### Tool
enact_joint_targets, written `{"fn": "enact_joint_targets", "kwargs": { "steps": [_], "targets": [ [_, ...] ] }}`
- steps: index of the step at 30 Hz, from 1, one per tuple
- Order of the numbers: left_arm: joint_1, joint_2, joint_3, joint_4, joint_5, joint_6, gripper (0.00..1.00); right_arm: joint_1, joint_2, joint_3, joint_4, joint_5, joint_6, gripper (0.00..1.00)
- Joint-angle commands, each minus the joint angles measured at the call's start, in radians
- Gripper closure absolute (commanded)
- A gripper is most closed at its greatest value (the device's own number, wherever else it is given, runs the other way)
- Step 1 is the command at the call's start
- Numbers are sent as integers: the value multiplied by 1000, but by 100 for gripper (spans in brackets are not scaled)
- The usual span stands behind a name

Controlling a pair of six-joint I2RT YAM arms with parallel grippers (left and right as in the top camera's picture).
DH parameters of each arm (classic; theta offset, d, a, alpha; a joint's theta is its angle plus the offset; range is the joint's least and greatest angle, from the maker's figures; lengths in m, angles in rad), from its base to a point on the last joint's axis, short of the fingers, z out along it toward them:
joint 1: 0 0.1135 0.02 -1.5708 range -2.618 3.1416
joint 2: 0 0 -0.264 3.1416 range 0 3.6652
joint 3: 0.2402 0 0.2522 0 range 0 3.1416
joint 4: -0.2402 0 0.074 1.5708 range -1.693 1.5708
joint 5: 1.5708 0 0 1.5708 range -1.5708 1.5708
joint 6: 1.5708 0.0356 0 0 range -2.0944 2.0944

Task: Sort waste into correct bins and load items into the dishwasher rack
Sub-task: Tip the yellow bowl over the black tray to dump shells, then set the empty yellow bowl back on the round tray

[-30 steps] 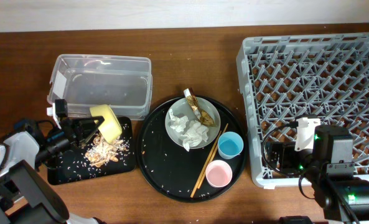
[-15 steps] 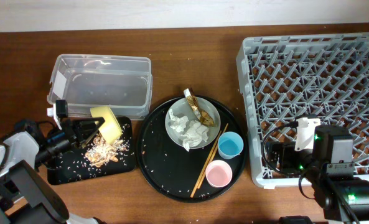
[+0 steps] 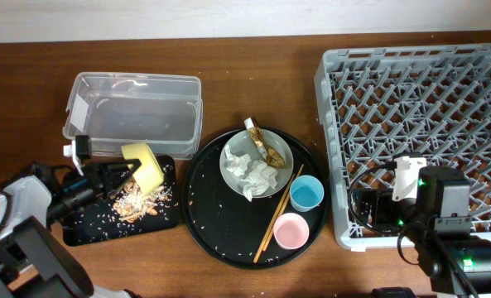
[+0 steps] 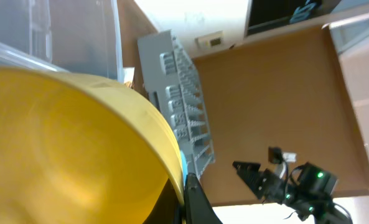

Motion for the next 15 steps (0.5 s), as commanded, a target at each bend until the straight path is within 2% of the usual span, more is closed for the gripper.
{"fn": "enact_joint_targets", "kwargs": {
  "steps": [1, 5, 7, 11, 12, 15],
  "targets": [
    [-58, -110, 7, -19, -124, 36, 100, -3, 0, 23, 0, -5, 12, 2],
    [-218, -224, 7, -22, -260, 16, 100, -3, 0, 23, 0, -5, 12, 2],
    [-360, -247, 7, -1, -351, -21, 100, -3, 0, 23, 0, -5, 12, 1],
    [-619, -247, 7, 122, -651, -240, 100, -3, 0, 23, 0, -5, 12, 2],
    [-725, -246, 6, 179, -797, -336, 100, -3, 0, 23, 0, -5, 12, 2],
    [-909, -246, 6, 253, -1040, -477, 100, -3, 0, 23, 0, -5, 12, 2]
  ]
}}
